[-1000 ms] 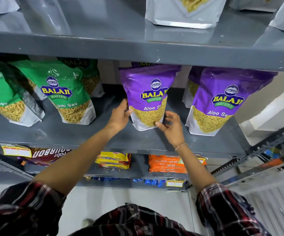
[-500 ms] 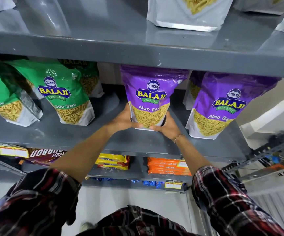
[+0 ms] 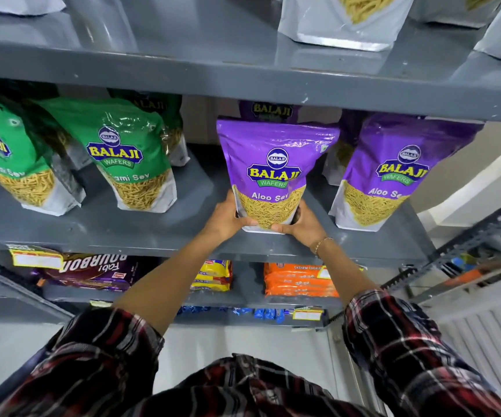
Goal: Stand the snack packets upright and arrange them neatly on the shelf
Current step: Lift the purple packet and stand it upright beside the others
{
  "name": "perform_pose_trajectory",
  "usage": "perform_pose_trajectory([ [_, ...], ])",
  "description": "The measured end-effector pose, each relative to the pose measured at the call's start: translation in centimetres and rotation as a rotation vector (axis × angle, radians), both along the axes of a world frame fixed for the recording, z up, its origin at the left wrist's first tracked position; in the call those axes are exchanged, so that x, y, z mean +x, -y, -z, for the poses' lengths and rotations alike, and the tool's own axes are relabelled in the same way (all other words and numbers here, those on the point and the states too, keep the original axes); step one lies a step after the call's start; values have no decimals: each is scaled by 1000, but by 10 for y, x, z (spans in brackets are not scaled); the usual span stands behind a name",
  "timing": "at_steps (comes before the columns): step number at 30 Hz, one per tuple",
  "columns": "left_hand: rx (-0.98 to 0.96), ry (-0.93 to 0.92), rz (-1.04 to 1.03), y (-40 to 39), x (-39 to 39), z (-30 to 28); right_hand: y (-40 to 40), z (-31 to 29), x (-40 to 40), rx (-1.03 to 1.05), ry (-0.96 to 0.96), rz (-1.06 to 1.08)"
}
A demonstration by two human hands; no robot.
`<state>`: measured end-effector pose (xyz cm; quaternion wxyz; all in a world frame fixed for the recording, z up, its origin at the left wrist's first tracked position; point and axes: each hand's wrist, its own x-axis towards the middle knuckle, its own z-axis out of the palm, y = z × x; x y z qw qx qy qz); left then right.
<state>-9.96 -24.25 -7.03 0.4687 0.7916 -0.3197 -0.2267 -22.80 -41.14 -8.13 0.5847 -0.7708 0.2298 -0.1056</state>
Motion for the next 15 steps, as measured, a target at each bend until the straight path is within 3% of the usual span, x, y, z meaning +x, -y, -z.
perform_pose_trajectory([
  [15, -4, 12, 22, -41, -44, -3, -47, -10, -44, -88, -65, 23],
])
